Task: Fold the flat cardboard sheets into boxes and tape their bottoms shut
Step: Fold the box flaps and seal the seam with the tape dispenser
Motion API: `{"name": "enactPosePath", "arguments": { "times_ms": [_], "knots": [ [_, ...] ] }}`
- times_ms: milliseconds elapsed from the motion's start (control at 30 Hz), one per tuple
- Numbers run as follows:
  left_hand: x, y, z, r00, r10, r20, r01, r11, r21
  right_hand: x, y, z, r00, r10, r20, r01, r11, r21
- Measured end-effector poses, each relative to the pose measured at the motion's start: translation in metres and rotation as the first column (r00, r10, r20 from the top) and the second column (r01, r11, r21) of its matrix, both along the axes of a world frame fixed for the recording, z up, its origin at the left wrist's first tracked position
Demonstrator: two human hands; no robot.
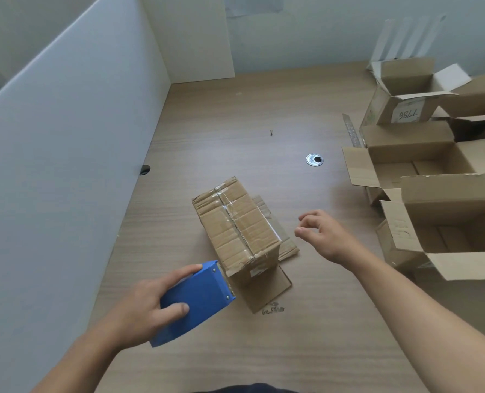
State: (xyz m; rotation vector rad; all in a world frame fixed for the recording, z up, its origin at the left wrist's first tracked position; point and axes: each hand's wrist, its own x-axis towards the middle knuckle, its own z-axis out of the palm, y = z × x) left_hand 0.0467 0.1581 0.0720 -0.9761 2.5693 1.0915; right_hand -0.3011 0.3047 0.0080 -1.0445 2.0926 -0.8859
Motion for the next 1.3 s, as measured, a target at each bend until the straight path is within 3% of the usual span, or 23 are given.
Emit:
{"name": "enactPosePath", "arguments": {
  "times_ms": [400,600,700,800,1000,1133,1300],
  "knots": [
    [-0.024,0.001,-0.004,0.959,0.243,0.145,-0.267,0.947,0.18,0.005,-0.031,-0.012,0.998,0.04,-0.043,-0.03,0.977,0.212],
    [-0.04,0.0,-0.002,0.945,0.266,0.191,-0.304,0.93,0.206,0.025,-0.035,-0.026,0.996,-0.011,0.085,-0.012,0.962,0.273],
    [-0.043,0.0,-0.001,0.936,0.288,0.203,-0.327,0.923,0.202,0.033,-0.032,-0.03,0.978,-0.124,0.166,0.086,0.971,0.221],
    [-0.044,0.005,0.0,0.932,0.302,0.201,-0.342,0.917,0.205,0.036,-0.026,-0.028,0.974,-0.212,0.082,0.199,0.97,0.143],
    [-0.046,0.01,0.001,0.935,0.291,0.205,-0.33,0.923,0.195,0.047,-0.008,-0.02,0.962,-0.185,0.201,0.189,0.982,-0.001],
    [-0.046,0.01,0.002,0.936,0.274,0.219,-0.318,0.928,0.196,0.05,-0.008,-0.029,0.996,-0.062,0.059,0.062,0.998,0.002],
    [-0.048,0.007,0.004,0.936,0.265,0.233,-0.312,0.929,0.197,0.048,-0.013,-0.038,0.999,-0.033,-0.003,0.032,0.98,-0.197]
  ]
}}
